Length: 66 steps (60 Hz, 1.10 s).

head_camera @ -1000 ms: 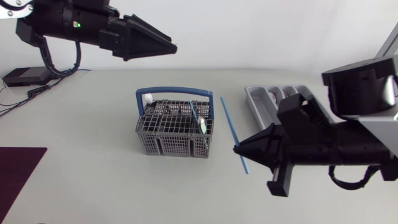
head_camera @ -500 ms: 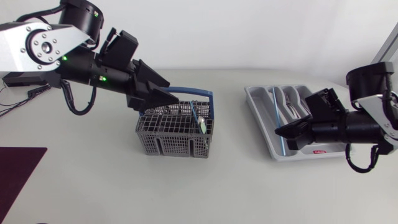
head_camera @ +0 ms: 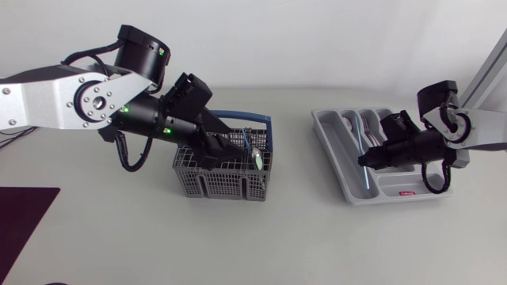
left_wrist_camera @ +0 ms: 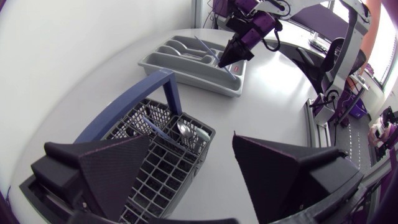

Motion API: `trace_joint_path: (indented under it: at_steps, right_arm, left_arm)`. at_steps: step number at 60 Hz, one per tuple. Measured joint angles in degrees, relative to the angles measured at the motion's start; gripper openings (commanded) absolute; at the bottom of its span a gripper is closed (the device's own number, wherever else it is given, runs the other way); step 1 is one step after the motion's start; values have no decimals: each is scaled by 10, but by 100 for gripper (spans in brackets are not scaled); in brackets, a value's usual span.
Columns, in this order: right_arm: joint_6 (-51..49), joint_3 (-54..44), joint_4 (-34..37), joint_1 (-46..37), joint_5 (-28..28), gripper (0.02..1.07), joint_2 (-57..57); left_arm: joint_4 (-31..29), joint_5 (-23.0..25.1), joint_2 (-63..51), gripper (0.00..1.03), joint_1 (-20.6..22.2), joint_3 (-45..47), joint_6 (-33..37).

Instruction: Unload the cutlery basket into the drawer organizer.

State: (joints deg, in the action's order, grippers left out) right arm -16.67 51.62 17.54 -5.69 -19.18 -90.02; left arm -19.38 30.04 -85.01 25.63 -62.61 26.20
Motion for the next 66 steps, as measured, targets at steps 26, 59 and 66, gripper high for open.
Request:
trace_joint_path:
  at_steps: [26,59,66]
  right_arm:
    - [15,51,-11,12,38,75,-86]
    - [15,13,-17,34,56,89,-33]
    - [15,3,-26,35,56,89,-23]
  left_arm:
    - [4,-19,0,99,15,19,-9]
    - [-43,-104,1,99,90,-3,-124]
    - [-45,-122,0,99,92,-19,-174]
